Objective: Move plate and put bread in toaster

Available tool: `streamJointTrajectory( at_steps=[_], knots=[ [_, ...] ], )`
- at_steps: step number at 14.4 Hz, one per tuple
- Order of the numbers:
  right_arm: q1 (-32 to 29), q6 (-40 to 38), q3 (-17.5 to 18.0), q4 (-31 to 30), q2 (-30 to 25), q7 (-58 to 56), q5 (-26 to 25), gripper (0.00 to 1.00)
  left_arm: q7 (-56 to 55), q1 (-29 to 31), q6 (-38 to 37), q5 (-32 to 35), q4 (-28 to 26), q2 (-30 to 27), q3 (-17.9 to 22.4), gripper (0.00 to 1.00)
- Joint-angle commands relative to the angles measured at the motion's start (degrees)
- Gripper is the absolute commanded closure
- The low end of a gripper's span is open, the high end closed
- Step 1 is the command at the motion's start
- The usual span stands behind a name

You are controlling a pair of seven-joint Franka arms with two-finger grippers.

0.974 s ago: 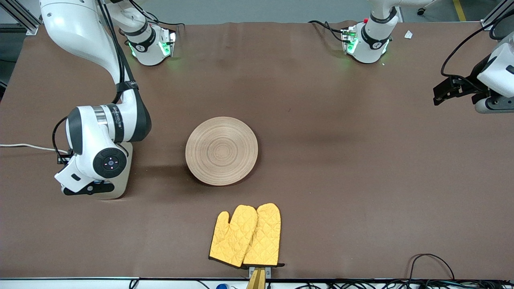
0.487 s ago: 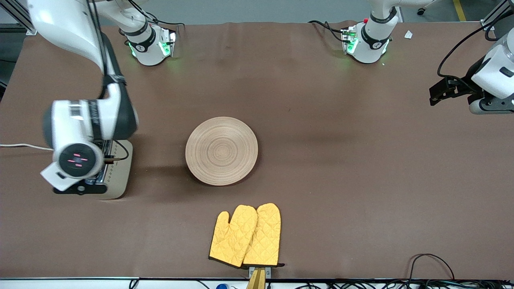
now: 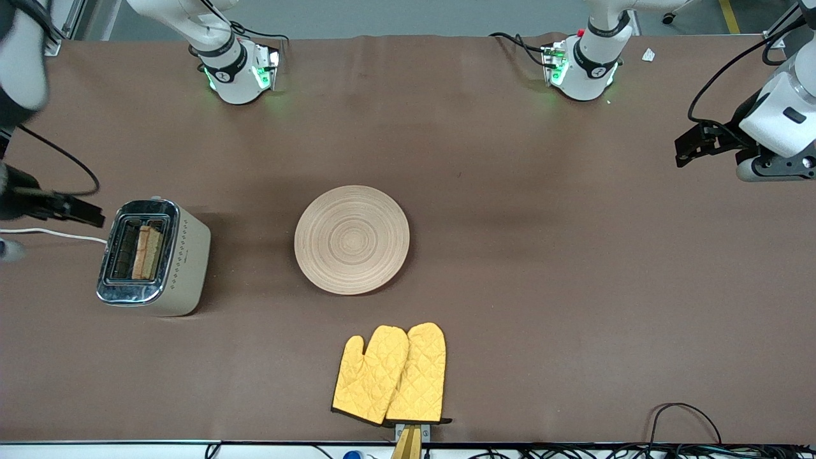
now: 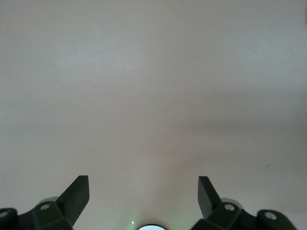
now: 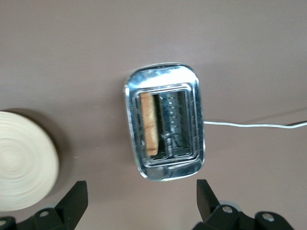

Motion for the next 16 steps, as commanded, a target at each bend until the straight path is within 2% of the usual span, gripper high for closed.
streamJointTrajectory(
  at_steps=[1,3,4,7,16],
  knots=[
    [-0.35,6.21,1.03,-10.12,-9.08,0.13,3.15,0.0,-0.9,0.05,-0.43,-0.68,-0.23,-0.11,-0.15,0.0],
    [-0.35,11.4,0.94,-16.46,-14.01,0.13,3.5,0.0,-1.16,-0.04,-0.6,-0.76,1.7,1.03,-0.06,0.0],
    [-0.35,11.69,0.86,-17.27,-14.72,0.13,3.42,0.0,-1.34,0.13,-0.95,-0.85,2.23,1.65,-0.15,0.0],
    [-0.53,9.32,0.68,-15.88,-14.38,-2.32,3.33,0.0,-1.08,0.13,-1.13,-0.76,2.76,1.74,-0.15,0.0],
    [-1.85,9.32,0.68,-13.68,-14.11,-4.7,2.71,0.0,-0.37,0.13,-1.22,-0.67,2.94,2.09,-0.15,0.0]
  ],
)
